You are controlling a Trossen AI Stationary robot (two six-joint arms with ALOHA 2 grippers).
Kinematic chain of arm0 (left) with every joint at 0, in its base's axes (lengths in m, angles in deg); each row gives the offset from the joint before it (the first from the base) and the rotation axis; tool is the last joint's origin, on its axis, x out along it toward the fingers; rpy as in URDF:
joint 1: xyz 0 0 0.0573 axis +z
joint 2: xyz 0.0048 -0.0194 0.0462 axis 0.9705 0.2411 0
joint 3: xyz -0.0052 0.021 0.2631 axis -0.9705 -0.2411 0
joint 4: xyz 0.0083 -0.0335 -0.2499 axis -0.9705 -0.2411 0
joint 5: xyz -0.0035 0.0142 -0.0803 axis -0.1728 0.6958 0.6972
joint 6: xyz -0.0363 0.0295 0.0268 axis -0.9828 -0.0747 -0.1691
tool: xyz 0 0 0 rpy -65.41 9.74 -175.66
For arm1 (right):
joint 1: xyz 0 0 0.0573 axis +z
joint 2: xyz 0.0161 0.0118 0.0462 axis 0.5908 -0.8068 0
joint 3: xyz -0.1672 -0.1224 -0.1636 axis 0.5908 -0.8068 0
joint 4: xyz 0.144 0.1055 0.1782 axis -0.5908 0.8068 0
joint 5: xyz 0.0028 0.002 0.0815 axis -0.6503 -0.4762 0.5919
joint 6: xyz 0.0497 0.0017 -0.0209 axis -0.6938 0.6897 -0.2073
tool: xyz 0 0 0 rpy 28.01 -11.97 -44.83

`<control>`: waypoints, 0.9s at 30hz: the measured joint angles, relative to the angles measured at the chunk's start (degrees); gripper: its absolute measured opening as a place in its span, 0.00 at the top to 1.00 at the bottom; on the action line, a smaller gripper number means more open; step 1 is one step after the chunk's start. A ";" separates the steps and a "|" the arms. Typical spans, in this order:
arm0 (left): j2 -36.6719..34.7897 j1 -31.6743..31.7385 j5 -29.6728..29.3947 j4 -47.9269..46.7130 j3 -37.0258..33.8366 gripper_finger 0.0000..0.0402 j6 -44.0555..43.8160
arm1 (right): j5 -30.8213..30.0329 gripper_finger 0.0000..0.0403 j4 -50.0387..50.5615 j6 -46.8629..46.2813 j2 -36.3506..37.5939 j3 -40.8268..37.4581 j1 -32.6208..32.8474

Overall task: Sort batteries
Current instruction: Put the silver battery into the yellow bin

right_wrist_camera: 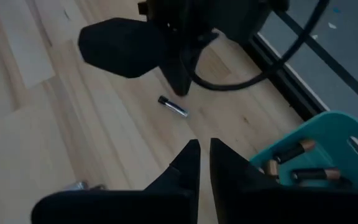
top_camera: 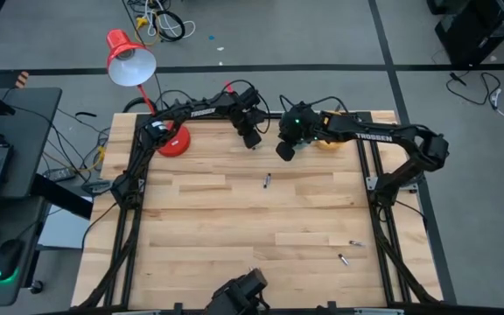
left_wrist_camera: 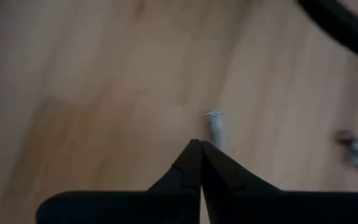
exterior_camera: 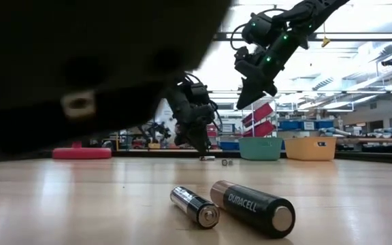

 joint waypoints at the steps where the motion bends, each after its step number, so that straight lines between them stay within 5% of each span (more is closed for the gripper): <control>1: 0.00 -0.09 -2.01 -0.51 0.00 0.97 0.06 | -0.33 0.94 0.37 0.10 0.36 0.00 0.00; 17: -0.05 -8.33 -33.95 -8.39 1.68 0.98 23.24 | -4.30 0.94 6.17 0.71 2.66 0.00 0.87; 22: 0.02 -9.13 -36.59 -6.25 1.68 0.97 28.74 | -4.50 0.94 9.41 0.71 4.29 -0.61 2.80; 27: 0.02 -8.21 -32.52 -4.81 1.71 0.97 32.83 | -4.46 0.94 9.24 0.38 9.92 -4.35 4.28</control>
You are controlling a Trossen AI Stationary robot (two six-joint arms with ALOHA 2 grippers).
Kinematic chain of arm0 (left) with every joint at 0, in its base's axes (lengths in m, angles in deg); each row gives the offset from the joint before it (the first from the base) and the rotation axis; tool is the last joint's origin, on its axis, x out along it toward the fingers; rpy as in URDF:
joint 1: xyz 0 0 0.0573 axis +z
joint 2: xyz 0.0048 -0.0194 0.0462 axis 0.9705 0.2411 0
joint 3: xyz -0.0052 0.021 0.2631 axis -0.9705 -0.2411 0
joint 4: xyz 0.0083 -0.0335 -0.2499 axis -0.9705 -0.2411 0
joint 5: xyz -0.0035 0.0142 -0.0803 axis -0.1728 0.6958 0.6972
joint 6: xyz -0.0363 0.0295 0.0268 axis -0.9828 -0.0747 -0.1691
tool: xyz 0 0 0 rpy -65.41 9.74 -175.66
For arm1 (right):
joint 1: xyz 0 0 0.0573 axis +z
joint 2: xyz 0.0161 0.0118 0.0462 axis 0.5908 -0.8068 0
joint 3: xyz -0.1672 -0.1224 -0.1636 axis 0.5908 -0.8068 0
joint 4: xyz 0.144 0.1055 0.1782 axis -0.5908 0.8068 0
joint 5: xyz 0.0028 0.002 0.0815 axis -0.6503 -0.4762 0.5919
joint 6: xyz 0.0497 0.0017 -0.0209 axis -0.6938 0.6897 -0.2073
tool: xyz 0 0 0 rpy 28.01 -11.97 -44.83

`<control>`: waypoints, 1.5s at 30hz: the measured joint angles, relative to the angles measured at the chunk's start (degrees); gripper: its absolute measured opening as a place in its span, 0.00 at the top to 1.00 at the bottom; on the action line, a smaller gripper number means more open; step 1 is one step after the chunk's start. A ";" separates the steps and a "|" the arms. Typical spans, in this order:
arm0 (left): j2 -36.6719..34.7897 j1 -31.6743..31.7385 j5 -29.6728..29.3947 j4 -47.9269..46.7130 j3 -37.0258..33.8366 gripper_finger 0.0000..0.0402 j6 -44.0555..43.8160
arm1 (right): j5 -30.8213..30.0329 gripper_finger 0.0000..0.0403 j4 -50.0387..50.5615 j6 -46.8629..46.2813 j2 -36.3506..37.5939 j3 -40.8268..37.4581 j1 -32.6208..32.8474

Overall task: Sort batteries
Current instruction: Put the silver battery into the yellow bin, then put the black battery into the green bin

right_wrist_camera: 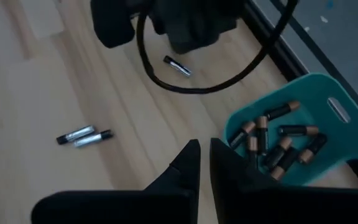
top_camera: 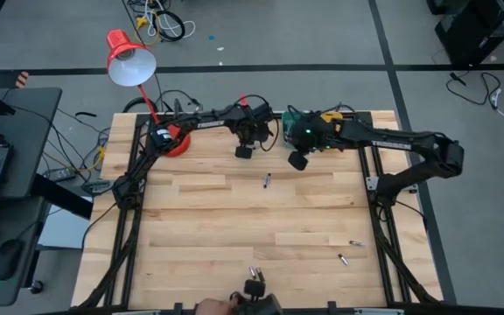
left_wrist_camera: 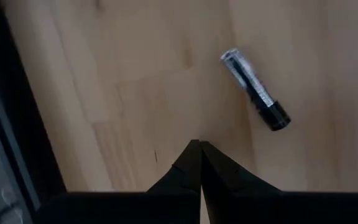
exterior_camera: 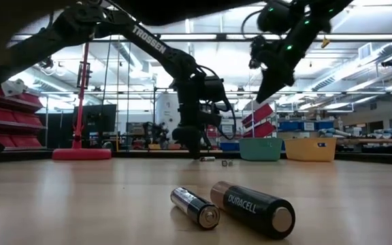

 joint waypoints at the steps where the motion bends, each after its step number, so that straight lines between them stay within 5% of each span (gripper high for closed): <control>1: 0.00 0.24 1.04 0.00 0.02 0.97 1.45 | -0.01 0.94 0.04 -0.22 1.56 -0.85 0.04; 12: 0.00 2.84 7.54 1.38 0.02 0.97 32.63 | -0.02 0.94 3.76 -3.62 17.87 -8.18 0.04; 19: 0.00 5.03 23.99 0.06 0.06 0.97 38.55 | -0.02 0.94 5.89 -3.73 24.57 -10.97 -0.14; 24: 0.00 4.96 25.16 0.67 0.08 0.97 42.31 | -0.01 0.94 6.38 -3.68 26.93 -10.97 -0.85; 35: 0.00 5.00 26.92 2.80 0.08 0.97 42.21 | 0.00 0.94 6.47 -3.71 27.85 -10.97 -0.94; 45: -5.96 8.06 41.93 1.70 0.15 0.97 24.52 | 0.00 0.94 4.91 -8.04 26.08 -11.10 -0.73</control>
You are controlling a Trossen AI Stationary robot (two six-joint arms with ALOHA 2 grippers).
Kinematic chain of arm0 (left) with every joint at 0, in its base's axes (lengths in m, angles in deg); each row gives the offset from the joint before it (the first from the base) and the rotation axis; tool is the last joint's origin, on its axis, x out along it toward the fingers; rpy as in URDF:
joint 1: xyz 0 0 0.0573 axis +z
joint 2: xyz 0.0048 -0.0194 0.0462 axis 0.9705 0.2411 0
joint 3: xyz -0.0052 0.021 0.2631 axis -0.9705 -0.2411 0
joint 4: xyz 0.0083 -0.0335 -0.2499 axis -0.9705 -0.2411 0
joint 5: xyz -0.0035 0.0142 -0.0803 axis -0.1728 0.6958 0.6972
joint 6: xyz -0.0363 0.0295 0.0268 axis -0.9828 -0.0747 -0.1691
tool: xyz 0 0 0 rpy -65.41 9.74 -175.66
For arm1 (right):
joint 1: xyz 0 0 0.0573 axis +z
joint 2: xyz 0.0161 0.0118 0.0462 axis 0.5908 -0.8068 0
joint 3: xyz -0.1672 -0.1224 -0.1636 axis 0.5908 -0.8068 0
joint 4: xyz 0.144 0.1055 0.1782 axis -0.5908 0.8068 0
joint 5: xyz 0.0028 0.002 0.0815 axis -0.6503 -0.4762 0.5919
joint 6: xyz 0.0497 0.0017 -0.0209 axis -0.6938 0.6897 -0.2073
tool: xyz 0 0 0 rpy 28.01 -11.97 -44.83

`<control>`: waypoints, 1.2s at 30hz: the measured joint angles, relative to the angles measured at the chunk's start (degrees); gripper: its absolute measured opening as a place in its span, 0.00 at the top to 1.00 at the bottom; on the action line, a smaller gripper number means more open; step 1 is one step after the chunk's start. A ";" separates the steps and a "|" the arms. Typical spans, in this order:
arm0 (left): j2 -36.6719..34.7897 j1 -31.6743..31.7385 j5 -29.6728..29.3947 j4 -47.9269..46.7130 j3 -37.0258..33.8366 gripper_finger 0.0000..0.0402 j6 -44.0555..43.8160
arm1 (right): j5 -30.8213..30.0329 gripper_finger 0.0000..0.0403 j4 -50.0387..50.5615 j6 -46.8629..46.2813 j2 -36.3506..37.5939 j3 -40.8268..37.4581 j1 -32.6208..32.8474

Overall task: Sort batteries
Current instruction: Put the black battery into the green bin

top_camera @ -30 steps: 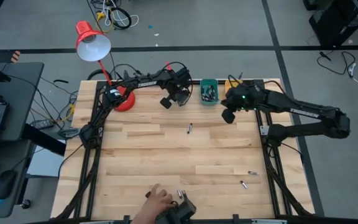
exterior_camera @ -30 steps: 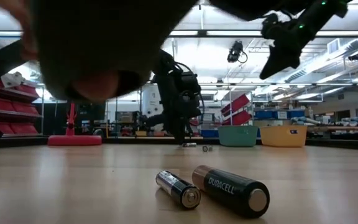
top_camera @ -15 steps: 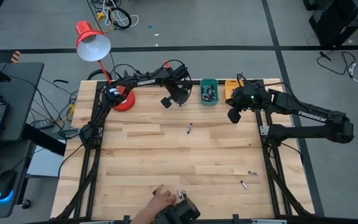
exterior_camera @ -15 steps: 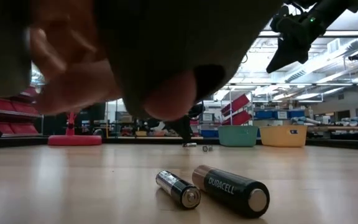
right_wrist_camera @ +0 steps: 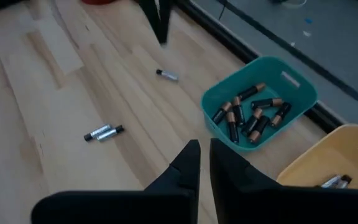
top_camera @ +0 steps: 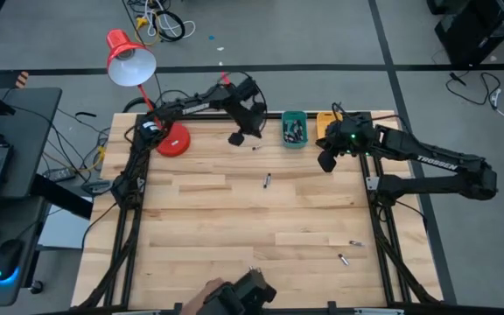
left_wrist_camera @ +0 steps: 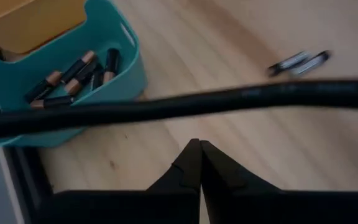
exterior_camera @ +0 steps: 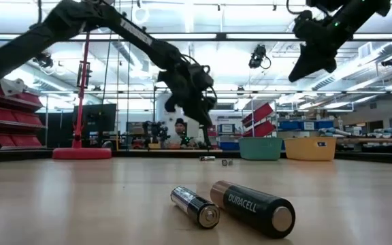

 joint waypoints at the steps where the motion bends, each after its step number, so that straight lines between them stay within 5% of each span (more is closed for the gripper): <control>1: -0.99 0.23 0.54 -1.30 0.00 0.97 -0.02 | 0.00 0.94 -0.38 -0.70 -0.77 -0.46 0.28; 9: -8.79 -0.37 10.80 -16.98 -0.62 0.97 -7.42 | 5.41 0.94 -15.44 -3.30 -9.49 -8.82 4.63; 12: -12.01 -1.34 17.05 -18.56 -3.80 0.97 -7.08 | 7.04 0.94 -26.60 -2.97 -13.74 -10.76 7.20; 16: -15.67 -3.00 18.09 -18.02 -9.82 0.98 -6.31 | 7.30 0.94 -33.88 -2.66 -20.90 -11.02 9.68; 23: -22.69 -5.48 16.88 -8.80 -26.84 0.98 -11.44 | 9.16 0.84 -41.04 1.50 -31.72 -10.78 15.87; 31: -29.27 -10.32 2.41 9.62 -46.75 0.98 -28.54 | 9.18 0.60 -44.97 0.91 -35.58 -10.75 23.68; 36: -30.82 -14.61 -0.14 20.57 -55.05 0.98 -37.45 | 9.70 0.44 -47.34 -4.95 -36.15 -10.66 28.58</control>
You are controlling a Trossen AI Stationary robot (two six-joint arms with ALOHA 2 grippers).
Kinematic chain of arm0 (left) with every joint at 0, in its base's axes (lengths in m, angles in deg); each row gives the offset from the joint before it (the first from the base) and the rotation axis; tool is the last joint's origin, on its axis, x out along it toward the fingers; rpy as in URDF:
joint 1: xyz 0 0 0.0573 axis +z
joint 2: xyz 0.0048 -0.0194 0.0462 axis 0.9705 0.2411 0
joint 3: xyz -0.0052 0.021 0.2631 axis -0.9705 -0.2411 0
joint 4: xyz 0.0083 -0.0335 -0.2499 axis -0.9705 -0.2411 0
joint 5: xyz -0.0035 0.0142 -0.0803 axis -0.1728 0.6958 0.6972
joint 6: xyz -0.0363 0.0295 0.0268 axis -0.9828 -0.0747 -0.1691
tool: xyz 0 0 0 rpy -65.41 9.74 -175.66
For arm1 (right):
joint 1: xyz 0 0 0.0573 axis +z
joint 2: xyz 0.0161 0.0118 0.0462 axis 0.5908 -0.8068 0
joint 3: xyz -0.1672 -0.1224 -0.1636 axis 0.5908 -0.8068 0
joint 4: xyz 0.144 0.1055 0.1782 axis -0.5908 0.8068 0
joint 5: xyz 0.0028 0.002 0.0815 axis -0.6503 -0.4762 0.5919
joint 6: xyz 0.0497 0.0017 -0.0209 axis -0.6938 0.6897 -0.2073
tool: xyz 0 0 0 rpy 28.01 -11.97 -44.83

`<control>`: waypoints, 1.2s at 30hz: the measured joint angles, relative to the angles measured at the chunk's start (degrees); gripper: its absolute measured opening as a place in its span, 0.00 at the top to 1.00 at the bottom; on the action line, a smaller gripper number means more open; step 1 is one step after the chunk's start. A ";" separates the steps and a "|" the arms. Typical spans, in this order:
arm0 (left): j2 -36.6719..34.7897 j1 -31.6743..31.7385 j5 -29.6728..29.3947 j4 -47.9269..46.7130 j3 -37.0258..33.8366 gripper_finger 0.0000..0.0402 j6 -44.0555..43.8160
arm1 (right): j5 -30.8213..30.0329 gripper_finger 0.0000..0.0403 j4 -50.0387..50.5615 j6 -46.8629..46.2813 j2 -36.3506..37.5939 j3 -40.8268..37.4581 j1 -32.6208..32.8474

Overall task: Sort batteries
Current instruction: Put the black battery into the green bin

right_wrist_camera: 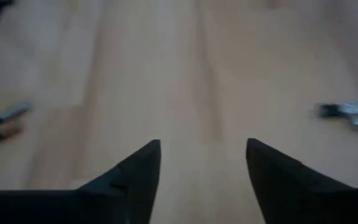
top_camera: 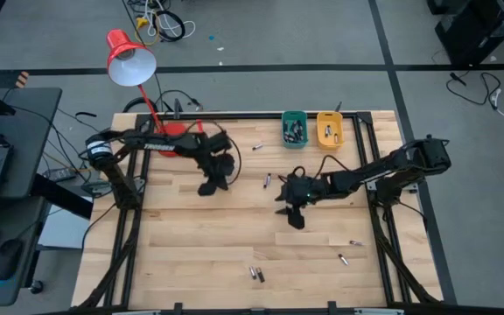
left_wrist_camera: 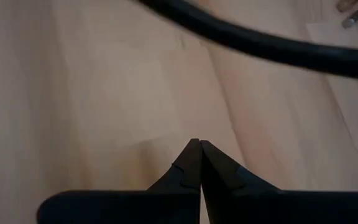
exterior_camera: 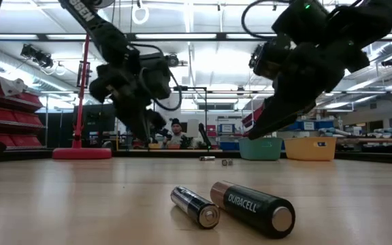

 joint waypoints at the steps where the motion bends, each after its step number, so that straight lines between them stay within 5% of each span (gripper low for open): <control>1: -0.01 -1.06 -0.23 1.83 -1.14 0.98 -1.82 | 0.00 0.41 -0.57 -0.24 -0.09 0.01 1.05; 8: 0.10 -11.43 -11.53 12.80 -6.51 0.98 -16.78 | -3.71 0.27 -6.30 0.49 -1.20 -0.01 8.35; 16: 0.10 -25.06 -17.90 18.36 -6.76 0.98 -27.52 | -10.52 0.19 -9.25 2.36 -1.89 -0.01 14.96; 25: 0.10 -36.06 -26.38 28.61 -6.74 0.97 -37.80 | -13.13 0.03 -11.36 7.10 -12.10 6.45 21.01; 36: 0.15 -44.40 -31.53 35.43 -6.74 0.96 -46.87 | -13.57 0.01 -8.37 9.90 -20.89 15.32 25.39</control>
